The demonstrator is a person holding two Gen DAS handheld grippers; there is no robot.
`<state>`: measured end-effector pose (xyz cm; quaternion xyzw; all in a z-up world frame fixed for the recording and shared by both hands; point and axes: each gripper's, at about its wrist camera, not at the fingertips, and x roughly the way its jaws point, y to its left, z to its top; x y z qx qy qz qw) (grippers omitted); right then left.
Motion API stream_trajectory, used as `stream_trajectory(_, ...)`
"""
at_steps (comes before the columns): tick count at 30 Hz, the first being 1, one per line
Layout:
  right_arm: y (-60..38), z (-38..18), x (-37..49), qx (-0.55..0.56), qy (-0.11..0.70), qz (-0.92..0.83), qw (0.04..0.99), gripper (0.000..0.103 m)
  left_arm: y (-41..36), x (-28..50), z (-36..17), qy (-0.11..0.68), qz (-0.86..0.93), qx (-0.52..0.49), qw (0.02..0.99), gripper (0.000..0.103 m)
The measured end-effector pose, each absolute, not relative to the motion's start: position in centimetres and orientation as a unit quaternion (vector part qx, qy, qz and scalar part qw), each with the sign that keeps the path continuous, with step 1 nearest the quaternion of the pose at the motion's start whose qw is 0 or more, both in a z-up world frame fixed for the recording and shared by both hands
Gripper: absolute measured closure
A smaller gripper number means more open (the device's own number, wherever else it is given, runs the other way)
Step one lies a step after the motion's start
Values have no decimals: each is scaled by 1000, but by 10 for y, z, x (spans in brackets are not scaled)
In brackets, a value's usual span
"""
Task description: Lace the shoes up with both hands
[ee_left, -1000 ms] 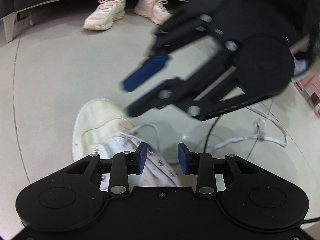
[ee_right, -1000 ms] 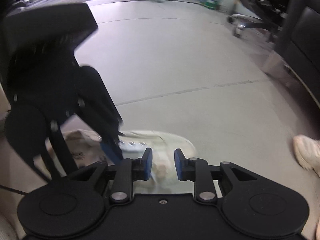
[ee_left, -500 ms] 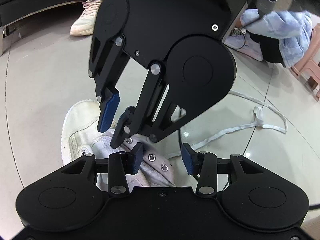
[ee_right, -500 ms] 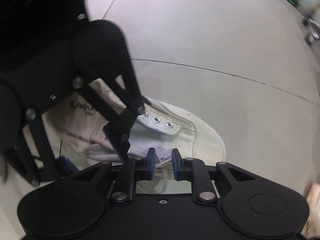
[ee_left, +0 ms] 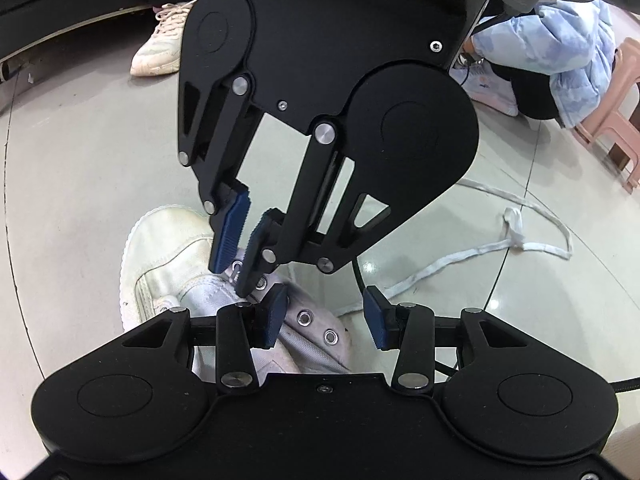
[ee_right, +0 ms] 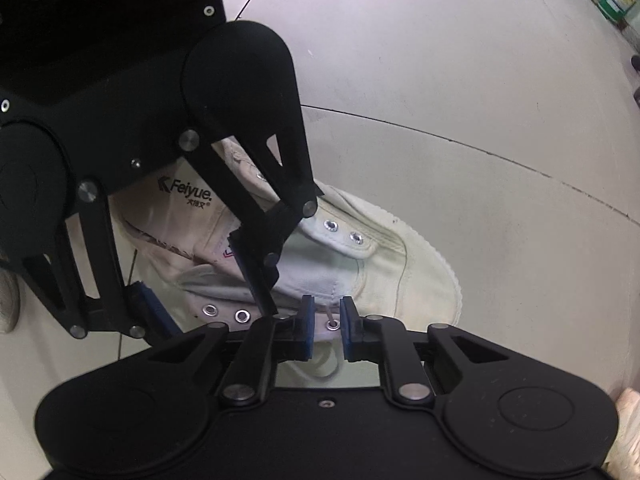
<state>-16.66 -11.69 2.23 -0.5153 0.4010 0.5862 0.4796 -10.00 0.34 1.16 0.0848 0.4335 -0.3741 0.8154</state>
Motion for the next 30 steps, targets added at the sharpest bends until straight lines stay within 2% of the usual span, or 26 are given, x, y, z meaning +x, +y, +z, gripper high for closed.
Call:
stream_trajectory(2,-119,22,-169,-512,402,584,484,91,6,-101,11,434,-373,80,816,62)
stream_trajectory(6,-123,19,-172,-503,401,564,518,101,9,-102,10,432,-373,77,817,62)
stream_trajectory(15,-144,19,-167,-404,440,524,607,101,24,-94,25,418,-338,68,840,64)
stream_trajectory(16,-146,19,-168,-396,442,522,613,101,22,-92,22,424,-336,71,838,61)
stream_trajectory(22,-147,15,-181,-407,431,511,622,101,34,-91,21,420,-346,34,838,64)
stream_trajectory(26,-150,17,-183,-392,428,506,638,99,53,-89,30,424,-344,21,838,64)
stream_trajectory(30,-160,37,-174,-327,423,468,704,81,61,-84,26,433,-331,19,838,64)
